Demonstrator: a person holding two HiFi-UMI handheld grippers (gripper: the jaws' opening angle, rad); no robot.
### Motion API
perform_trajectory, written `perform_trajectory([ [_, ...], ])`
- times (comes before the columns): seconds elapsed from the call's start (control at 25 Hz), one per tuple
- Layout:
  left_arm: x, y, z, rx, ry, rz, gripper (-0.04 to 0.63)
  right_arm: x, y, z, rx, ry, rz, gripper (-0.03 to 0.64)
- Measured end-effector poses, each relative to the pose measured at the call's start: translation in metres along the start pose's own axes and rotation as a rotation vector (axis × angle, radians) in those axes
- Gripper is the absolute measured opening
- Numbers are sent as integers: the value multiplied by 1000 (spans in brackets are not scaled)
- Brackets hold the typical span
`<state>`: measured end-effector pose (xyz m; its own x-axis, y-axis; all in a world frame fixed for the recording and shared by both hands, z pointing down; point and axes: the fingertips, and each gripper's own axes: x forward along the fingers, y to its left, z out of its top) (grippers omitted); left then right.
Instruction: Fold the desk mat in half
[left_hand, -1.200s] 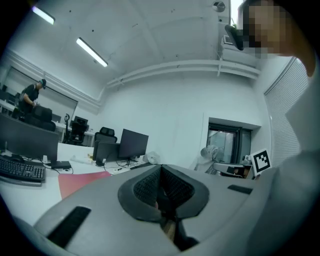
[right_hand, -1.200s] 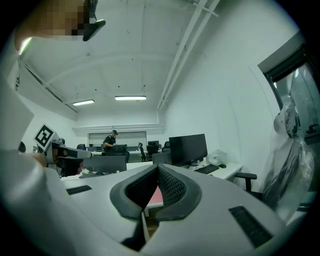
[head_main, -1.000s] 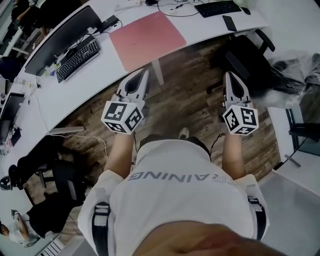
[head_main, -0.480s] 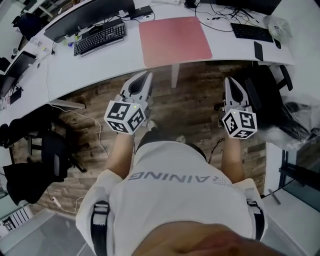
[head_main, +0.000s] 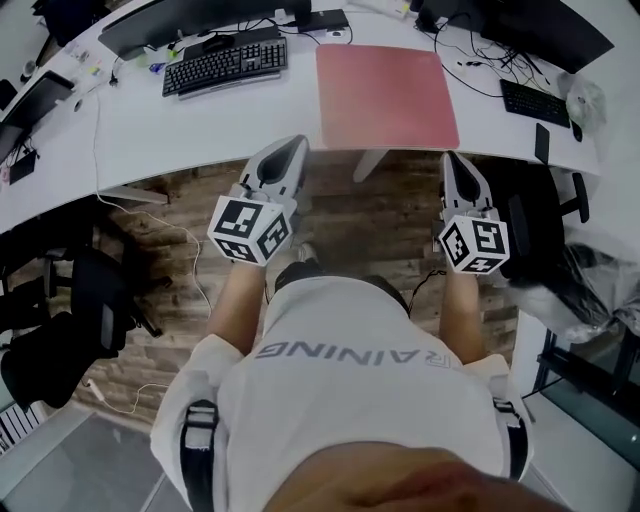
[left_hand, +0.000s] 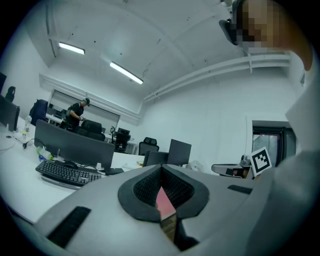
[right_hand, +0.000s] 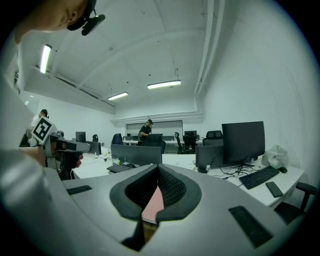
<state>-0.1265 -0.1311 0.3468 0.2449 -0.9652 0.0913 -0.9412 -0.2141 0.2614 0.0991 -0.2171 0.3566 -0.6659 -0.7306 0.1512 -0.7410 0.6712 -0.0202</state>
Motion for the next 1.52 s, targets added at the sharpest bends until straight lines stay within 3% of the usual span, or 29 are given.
perform_trajectory([
  [0.2,-11,58,0,-23,-9,52,28,50,47,-1,-85,53,78,23],
  [0.48,-6,96,-9,-61,2,149,28,105,56,-18,-131,119,158,23],
  [0.68,11,91,-18,-82,10,233,28,137,46,-42,-139,186,278,25],
  [0.88,20,86,-39,-119,34,307,28,168,42,-75,-220,273,361,26],
  [1.32,-26,93,-65,-182,21,506,28,206,95,-134,-412,383,567,111],
  [1.52,-44,97,-72,-203,11,554,28,211,119,-168,-516,483,654,144],
])
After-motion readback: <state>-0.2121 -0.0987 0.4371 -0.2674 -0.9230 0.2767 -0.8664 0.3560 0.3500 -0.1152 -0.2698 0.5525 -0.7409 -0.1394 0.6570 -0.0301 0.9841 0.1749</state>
